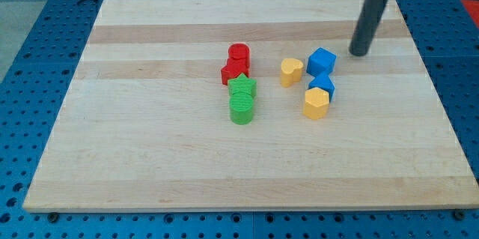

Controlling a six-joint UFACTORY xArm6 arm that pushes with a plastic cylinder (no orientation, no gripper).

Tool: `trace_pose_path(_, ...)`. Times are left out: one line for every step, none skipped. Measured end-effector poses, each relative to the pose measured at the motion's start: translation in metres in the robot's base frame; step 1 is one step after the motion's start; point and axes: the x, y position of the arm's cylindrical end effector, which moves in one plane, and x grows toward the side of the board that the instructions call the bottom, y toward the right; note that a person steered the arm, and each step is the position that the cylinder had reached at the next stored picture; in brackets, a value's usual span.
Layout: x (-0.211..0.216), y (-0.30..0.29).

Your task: Slide the blue cube slightly down

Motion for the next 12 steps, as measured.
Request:
trace_pose_path(0.0, 0.0)
trace_pose_path(0.003, -0.009)
trace_pose_path(0.005, -0.012)
trace_pose_path(0.005, -0.016)
trace_pose_path(0.005, -0.019)
trace_pose_path(0.01, -0.034)
trace_pose_path(0.01, -0.038)
trace_pose_path(0.013, -0.05)
trace_pose_path(0.014, -0.052)
trace_pose_path(0.017, -0.055)
trace_pose_path(0.017, -0.056)
trace_pose_path(0.017, -0.056)
